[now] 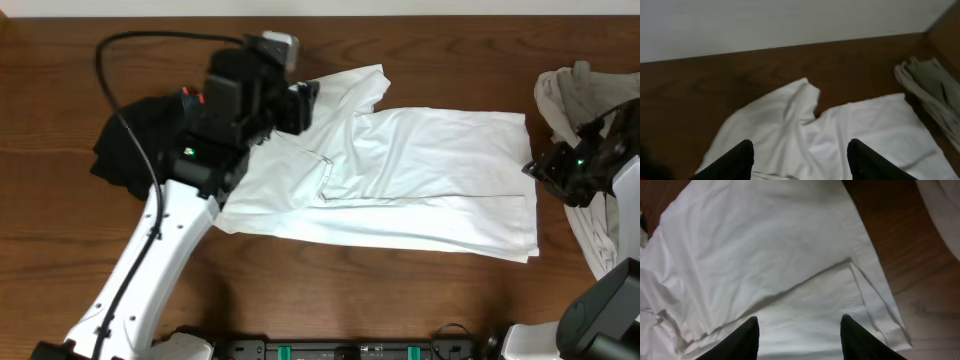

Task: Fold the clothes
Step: 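Release the right gripper and move it to the T-shirt's top edge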

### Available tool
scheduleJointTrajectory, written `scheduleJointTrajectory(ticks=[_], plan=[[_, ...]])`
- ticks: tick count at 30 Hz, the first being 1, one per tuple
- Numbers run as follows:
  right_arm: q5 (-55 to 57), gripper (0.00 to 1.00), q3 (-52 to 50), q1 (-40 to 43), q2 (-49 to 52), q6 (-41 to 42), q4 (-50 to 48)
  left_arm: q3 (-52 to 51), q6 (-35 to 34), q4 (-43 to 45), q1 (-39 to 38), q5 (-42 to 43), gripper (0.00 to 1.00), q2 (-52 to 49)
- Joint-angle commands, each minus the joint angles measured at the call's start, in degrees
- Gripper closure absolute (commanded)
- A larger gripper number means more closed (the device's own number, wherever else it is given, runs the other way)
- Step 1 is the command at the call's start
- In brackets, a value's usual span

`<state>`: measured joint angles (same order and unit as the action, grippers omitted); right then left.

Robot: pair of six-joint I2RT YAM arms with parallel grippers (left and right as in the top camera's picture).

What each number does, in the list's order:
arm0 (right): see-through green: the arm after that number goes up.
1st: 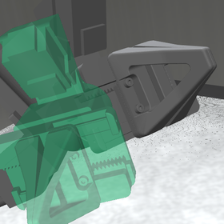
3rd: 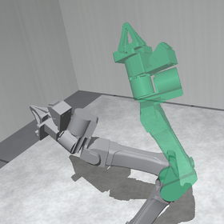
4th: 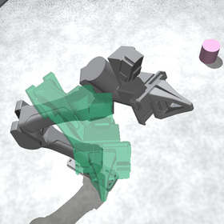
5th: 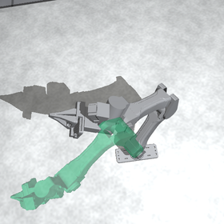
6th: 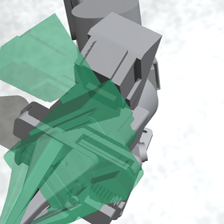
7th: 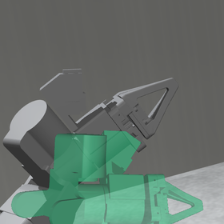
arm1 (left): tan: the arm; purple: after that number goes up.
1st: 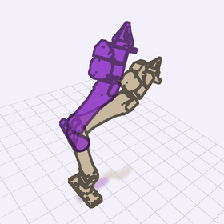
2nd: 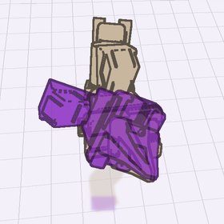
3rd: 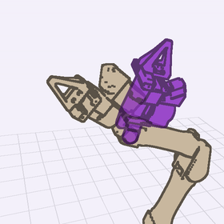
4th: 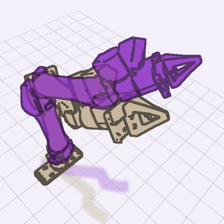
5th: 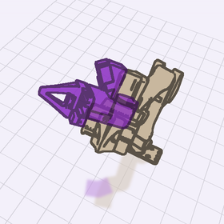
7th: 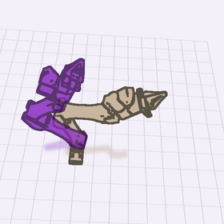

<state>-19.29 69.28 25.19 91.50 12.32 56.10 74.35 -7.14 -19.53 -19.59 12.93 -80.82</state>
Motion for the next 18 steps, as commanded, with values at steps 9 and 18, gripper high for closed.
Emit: scheduleJointTrajectory(ticks=[9,18], plan=[[-1.4,0.34,0.9,-4.9,3.3,-0.5,-19.4,-1.2,1.6,0.8,3.9,8.9,0.33,-17.8],[0.3,0.36,5.2,-4.7,16.7,0.5,-33.9,-1.2,1.5,-5.3,3.9,8.9,0.32,-17.9]])
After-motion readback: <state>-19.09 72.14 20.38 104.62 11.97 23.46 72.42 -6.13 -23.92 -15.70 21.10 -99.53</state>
